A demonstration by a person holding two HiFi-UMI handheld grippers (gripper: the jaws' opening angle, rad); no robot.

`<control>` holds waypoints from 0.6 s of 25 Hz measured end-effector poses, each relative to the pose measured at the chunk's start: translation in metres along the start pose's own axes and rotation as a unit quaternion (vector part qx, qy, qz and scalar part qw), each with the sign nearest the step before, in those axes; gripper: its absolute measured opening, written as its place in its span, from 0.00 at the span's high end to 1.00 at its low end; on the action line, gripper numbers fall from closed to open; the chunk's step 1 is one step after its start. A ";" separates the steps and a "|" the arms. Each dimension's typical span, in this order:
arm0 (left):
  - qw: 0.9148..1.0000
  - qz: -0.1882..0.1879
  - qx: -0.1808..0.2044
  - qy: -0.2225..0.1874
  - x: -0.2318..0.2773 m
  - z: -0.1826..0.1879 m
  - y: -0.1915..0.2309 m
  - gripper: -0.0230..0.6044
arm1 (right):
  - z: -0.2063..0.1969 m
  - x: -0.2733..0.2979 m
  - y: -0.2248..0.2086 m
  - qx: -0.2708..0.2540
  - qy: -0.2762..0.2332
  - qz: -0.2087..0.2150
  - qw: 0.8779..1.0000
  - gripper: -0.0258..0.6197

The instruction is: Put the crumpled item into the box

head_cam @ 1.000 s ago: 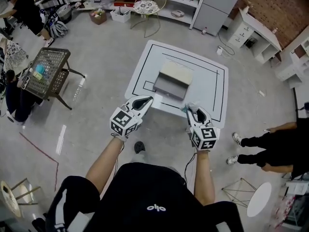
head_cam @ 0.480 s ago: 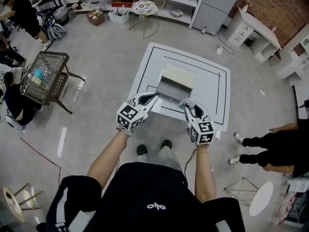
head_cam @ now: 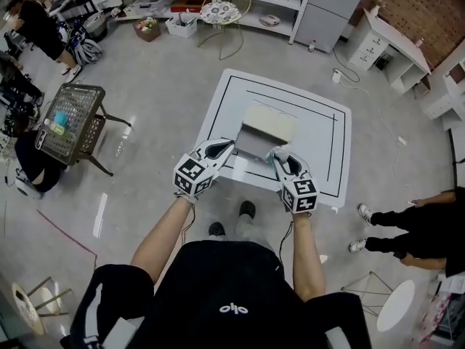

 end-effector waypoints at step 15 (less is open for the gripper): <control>1.000 0.004 -0.007 0.019 0.080 -0.005 0.040 0.96 | -0.031 0.064 -0.063 0.014 0.033 0.025 0.999 0.75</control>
Point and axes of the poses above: the fingertips, and each gripper's own axes: x forward along the fingers, y to its left, z out of its top, the point moved 3 cm from there along -x, backward along the fingers, and after that the axes turned 12 degrees about -x, right-handed, at the moved point
